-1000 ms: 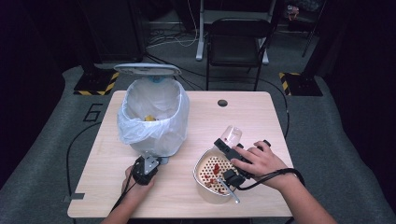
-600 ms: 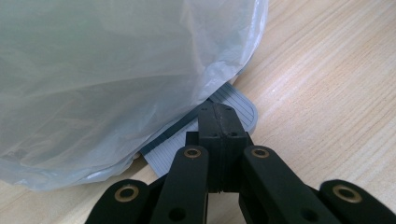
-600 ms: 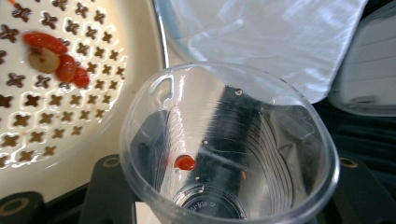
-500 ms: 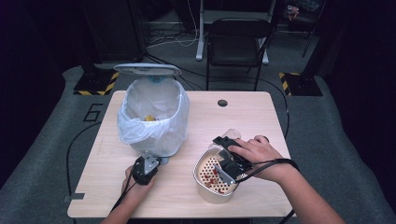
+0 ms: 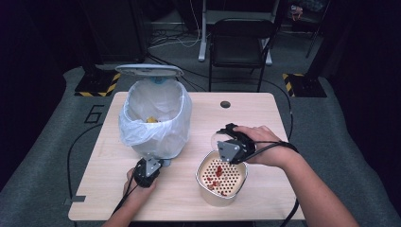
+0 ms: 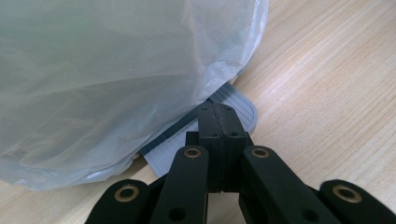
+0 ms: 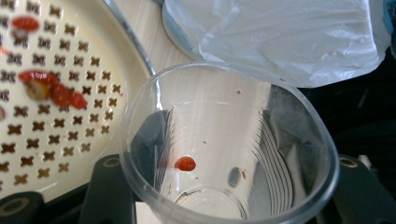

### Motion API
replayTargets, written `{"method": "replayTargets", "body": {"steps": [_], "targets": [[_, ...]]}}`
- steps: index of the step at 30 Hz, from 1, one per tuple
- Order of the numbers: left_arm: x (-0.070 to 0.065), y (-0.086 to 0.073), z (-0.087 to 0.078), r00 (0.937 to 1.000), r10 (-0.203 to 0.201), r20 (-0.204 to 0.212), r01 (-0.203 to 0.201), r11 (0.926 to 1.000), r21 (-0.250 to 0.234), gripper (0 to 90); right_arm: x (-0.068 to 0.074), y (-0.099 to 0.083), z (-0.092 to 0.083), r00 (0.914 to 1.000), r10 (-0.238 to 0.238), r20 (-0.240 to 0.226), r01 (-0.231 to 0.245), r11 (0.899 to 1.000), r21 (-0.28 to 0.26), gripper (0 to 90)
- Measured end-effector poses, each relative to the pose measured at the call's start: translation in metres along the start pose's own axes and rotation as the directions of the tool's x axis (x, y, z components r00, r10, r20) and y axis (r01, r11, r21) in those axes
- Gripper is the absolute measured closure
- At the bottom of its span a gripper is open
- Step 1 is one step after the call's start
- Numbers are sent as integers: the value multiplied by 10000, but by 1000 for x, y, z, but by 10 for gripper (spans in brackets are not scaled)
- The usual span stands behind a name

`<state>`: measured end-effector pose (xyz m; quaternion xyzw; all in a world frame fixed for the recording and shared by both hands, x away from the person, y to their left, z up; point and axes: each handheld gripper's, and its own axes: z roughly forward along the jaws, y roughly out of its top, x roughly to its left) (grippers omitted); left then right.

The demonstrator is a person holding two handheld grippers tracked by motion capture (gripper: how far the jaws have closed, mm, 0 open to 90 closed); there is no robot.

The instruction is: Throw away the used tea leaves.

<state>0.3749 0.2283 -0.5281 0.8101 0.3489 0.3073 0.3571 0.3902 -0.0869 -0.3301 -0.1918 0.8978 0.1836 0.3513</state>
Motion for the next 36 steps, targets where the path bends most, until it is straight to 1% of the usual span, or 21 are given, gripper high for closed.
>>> {"method": "replayTargets", "body": {"steps": [2, 6, 8, 12, 13, 14, 15, 16, 17, 19, 21, 22, 24, 26, 27, 29, 30, 31, 32, 34, 36], "targets": [[0, 0, 0, 10000, 16, 2, -16, 10000, 12, 900, -9, -5, 3, 9965, 772, -330, -779, 9967, -229, 428], [0, 0, 0, 10000, 9, 0, -9, 10000, 6, 900, -18, -12, 8, 9875, 1409, -711, -1434, 9892, -317, 427], [0, 0, 0, 10000, -15, 26, 15, 10000, -9, 900, -25, -20, 15, 9737, 1976, -1131, -2031, 9783, -397, 425], [0, 0, 0, 10000, -16, 23, 16, 10000, -11, 900, -32, -26, 19, 9590, 2487, -1357, -2587, 9640, -616, 425], [0, 0, 0, 10000, -22, 28, 22, 10000, -11, 900, -37, -29, 19, 9473, 2875, -1415, -3005, 9503, -809, 424], [0, 0, 0, 10000, -22, 27, 22, 10000, -11, 900, -37, -29, 19, 9473, 2875, -1415, -3005, 9503, -809, 424], [0, 0, 0, 10000, -22, 32, 22, 10000, -7, 900, -42, -29, 18, 9351, 3215, -1492, -3383, 9352, -1049, 424], [0, 0, 0, 10000, -22, 32, 22, 10000, -7, 900, -42, -29, 18, 9351, 3215, -1492, -3383, 9352, -1049, 424], [0, 0, 0, 10000, -65, 21, 65, 10000, -37, 900, -46, -26, 14, 9107, 3725, -1784, -3940, 9131, -1052, 423], [0, 0, 1, 9999, -119, 13, 119, 9999, -86, 900, -50, -20, 10, 8965, 4007, -1887, -4253, 8979, -1139, 423], [0, 0, 0, 9999, -107, 35, 107, 9999, -67, 900, -54, -17, 9, 8965, 3999, -1906, -4263, 8958, -1260, 422], [0, 0, 1, 10000, -53, -38, 53, 9999, -115, 900, -61, -11, 5, 8838, 4192, -2079, -4502, 8828, -1339, 422], [1, 0, 0, 9998, 126, -144, -128, 9999, -97, 900, -65, -8, 4, 8827, 4220, -2069, -4545, 8785, -1473, 422], [2, 0, 0, 9996, 191, -202, -193, 9998, -75, 900, -72, -1, 1, 8680, 4460, -2184, -4831, 8602, -1633, 422], [1, 0, 0, 9996, 194, -219, -196, 9998, -56, 900, -78, 5, -2, 8437, 4798, -2409, -5239, 8339, -1738, 422], [1, 1, 0, 9997, 188, -178, -190, 9998, -79, 900, -82, 8, -3, 8366, 4890, -2468, -5354, 8253, -1796, 422], [1, 0, 0, 9997, 166, -167, -167, 9998, -71, 900, -85, 12, -5, 8238, 5051, -2574, -5539, 8137, -1761, 422], [2, 1, 0, 9998, 146, -103, -146, 9999, -9, 900, -91, 18, -5, 8023, 5289, -2767, -5840, 7914, -1805, 422], [2, 1, 0, 9998, 146, -103, -146, 9999, -9, 900, -94, 21, -5, 7909, 5420, -2843, -5989, 7810, -1771, 422], [2, 1, -1, 9998, 173, -92, -173, 9999, 7, 900, -99, 25, -6, 7808, 5495, -2972, -6104, 7724, -1755, 422], [2, 1, -1, 9998, 162, -97, -162, 9999, 5, 900, -102, 28, -5, 7784, 5532, -2967, -6145, 7679, -1806, 422]]}}
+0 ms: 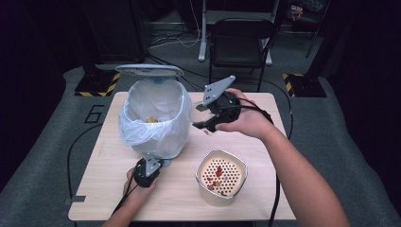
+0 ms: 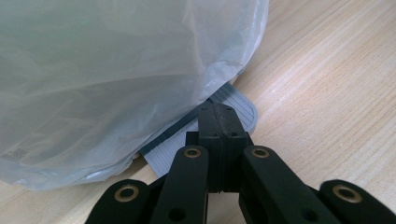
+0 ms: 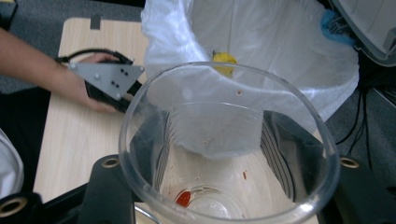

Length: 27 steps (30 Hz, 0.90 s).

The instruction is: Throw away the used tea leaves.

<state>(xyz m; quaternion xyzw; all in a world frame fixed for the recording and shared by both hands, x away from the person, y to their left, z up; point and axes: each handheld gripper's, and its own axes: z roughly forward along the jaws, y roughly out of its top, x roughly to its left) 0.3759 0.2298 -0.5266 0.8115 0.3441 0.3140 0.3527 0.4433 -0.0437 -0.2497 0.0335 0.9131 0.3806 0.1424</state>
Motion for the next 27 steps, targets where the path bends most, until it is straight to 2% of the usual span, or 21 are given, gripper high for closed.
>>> {"method": "replayTargets", "body": {"steps": [1, 5, 7, 12, 16, 20, 24, 27], "targets": [[0, 0, 0, 9999, -70, 86, 70, 10000, 12, 900, -1, 7, 1, 9996, 269, 1, -269, 9996, -52, 422], [0, 0, 0, 10000, -7, 10, 7, 10000, -1, 900, -3, 17, 2, 9979, 640, -59, -641, 9976, -276, 422], [0, 0, 0, 10000, -4, -4, 4, 10000, -7, 900, -4, 30, 5, 9964, 838, -76, -841, 9955, -441, 422], [0, 0, 0, 10000, 3, 7, -3, 10000, 1, 900, -5, 46, 9, 9950, 996, -78, -999, 9933, -580, 422], [0, 0, 0, 10000, -7, 18, 7, 10000, 4, 900, -9, 57, 16, 9935, 1128, 121, -1117, 9915, -670, 423], [0, 0, 0, 10000, -28, 50, 28, 10000, -6, 900, -17, 62, 30, 9864, 1631, 184, -1612, 9839, -769, 421], [0, 0, 0, 10000, -26, 41, 26, 10000, -8, 900, -21, 65, 37, 9826, 1831, 317, -1799, 9801, -835, 420], [0, 0, 0, 10000, -21, 31, 21, 10000, -11, 900, -23, 70, 48, 9723, 2307, 372, -2271, 9703, -832, 418]]}}
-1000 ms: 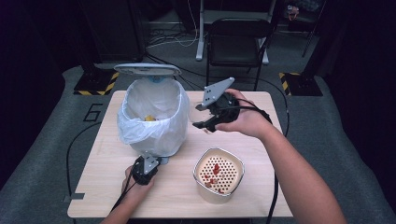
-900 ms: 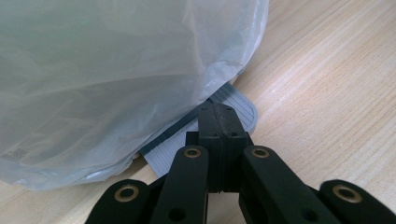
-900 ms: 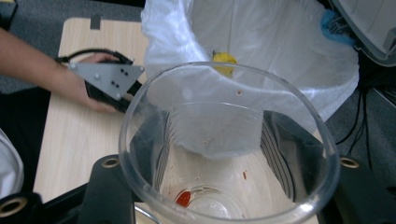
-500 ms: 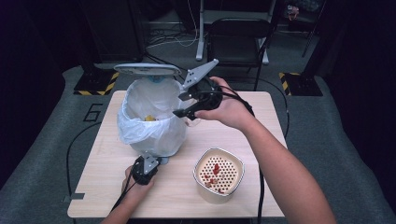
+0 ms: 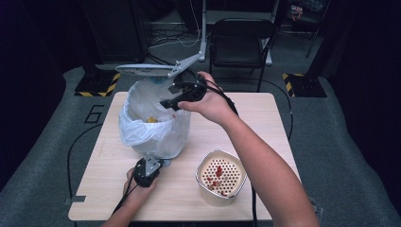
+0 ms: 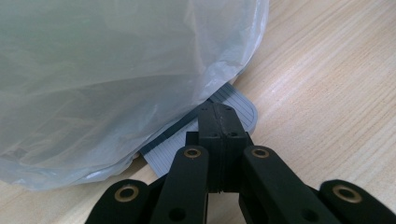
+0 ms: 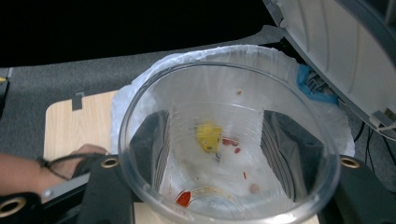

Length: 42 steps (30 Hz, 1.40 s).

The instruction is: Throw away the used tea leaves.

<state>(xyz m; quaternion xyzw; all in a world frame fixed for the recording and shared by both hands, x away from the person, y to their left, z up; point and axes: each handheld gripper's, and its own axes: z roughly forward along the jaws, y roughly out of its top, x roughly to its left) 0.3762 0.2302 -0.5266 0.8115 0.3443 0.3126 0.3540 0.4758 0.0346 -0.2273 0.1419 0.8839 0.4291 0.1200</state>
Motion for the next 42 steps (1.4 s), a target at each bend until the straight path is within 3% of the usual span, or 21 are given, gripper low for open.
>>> {"method": "replayTargets", "body": {"steps": [11, 12, 22, 27, 31, 37, 38, 42], "targets": [[0, 0, 0, 10000, -4, -2, 4, 10000, -1, 900, 1, 8, 25, 9979, 535, 351, -526, 9983, -264, 409], [0, 0, 0, 10000, 6, -3, -6, 10000, -1, 900, 1, 9, 30, 9961, 766, 432, -753, 9967, -311, 406], [0, 0, 0, 10000, -52, 75, 51, 10000, 14, 900, 0, 5, 53, 9891, 1207, 847, -1197, 9927, -176, 373], [0, 0, 0, 10000, 30, -1, -30, 10000, 10, 900, -1, 4, 63, 9809, 1585, 1132, -1568, 9874, -232, 342], [0, 0, 0, 10000, 25, 4, -25, 10000, 13, 900, 0, 1, 67, 9672, 2201, 1270, -2110, 9741, -809, 237], [0, 0, 0, 10000, 28, 2, -28, 10000, 8, 900, 2, -3, 66, 9712, 2087, 1153, -2005, 9765, -793, 199], [0, 0, 0, 10000, 28, 4, -28, 10000, 10, 900, 3, -5, 66, 9721, 1994, 1236, -1905, 9784, -802, 148], [0, 0, 0, 10000, 40, -19, -40, 10000, 16, 900, 4, -7, 66, 9736, 1831, 1361, -1739, 9818, -763, 130]]}}
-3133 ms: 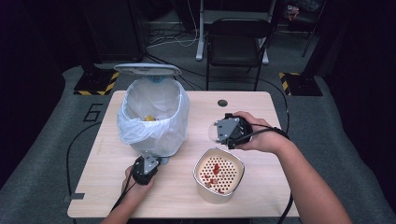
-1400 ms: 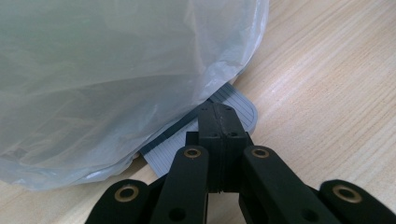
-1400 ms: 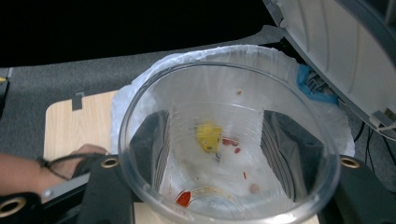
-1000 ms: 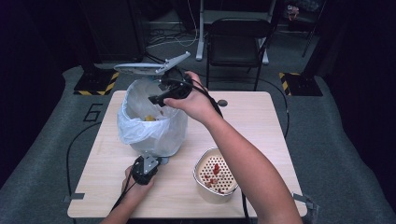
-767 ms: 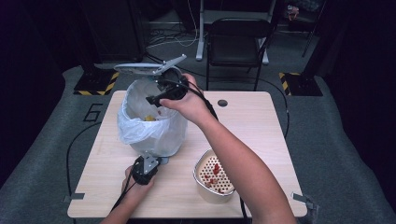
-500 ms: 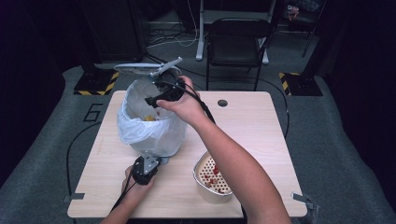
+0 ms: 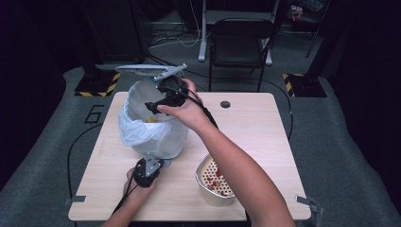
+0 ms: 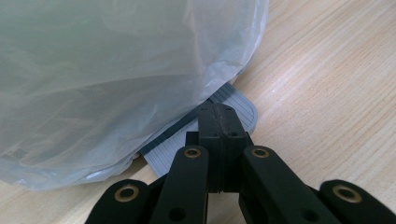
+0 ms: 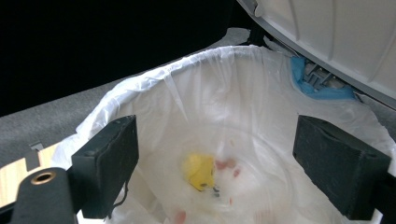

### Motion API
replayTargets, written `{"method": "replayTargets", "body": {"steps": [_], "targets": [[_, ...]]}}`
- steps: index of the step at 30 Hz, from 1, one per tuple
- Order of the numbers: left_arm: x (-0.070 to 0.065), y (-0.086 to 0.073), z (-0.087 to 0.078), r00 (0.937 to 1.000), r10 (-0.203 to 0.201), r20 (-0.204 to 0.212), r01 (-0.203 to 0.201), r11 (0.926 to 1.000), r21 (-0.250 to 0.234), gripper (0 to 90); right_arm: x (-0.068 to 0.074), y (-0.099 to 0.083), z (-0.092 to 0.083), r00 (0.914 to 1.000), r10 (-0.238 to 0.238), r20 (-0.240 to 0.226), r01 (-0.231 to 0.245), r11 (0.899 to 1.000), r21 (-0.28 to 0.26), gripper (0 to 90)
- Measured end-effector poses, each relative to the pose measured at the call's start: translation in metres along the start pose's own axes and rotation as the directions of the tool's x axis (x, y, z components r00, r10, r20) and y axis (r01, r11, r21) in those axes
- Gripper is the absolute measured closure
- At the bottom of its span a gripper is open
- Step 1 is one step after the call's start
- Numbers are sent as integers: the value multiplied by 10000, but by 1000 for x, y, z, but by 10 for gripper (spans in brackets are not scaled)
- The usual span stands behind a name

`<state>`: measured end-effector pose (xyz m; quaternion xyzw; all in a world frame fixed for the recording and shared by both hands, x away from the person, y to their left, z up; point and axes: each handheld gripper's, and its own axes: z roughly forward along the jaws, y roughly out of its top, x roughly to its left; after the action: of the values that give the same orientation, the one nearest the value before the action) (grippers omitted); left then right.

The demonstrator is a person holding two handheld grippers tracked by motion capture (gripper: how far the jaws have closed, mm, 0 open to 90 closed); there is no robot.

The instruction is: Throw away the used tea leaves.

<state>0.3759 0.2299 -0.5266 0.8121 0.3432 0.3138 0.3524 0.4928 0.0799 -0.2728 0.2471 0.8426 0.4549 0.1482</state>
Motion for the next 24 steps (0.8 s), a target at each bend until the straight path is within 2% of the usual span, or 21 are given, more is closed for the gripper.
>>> {"method": "replayTargets", "body": {"steps": [11, 13, 14, 15, 16, 17, 23, 24], "targets": [[0, 0, 0, 10000, -14, -26, 13, 10000, -24, 900, 3, -3, -13, 9998, 6, -187, -13, 9993, -366, 128], [-1, 0, 0, 9999, -81, 61, 81, 10000, -8, 900, 4, -6, -18, 9995, 73, -300, -85, 9992, -392, 133], [-1, 0, 0, 10000, -70, 52, 70, 10000, -6, 900, 5, -10, -26, 9994, -67, -347, 53, 9991, -423, 141], [-1, 0, 0, 9999, -111, 44, 111, 9999, 18, 900, 5, -10, -26, 9994, -67, -347, 53, 9991, -423, 141], [0, 0, 0, 10000, 27, -49, -27, 10000, -10, 900, 4, -13, -30, 9992, -96, -399, 77, 9989, -456, 142], [0, 0, 0, 10000, -30, -16, 30, 10000, -16, 900, 4, -16, -34, 9993, -33, -383, 13, 9986, -528, 144], [1, 0, 0, 10000, -75, 54, 75, 10000, -20, 900, -7, -39, -61, 9994, -34, -354, 20, 9992, -392, 165], [-1, -1, 2, 9997, -219, -65, 217, 9996, -198, 900, -7, -39, -61, 9994, -34, -354, 20, 9992, -392, 165]]}}
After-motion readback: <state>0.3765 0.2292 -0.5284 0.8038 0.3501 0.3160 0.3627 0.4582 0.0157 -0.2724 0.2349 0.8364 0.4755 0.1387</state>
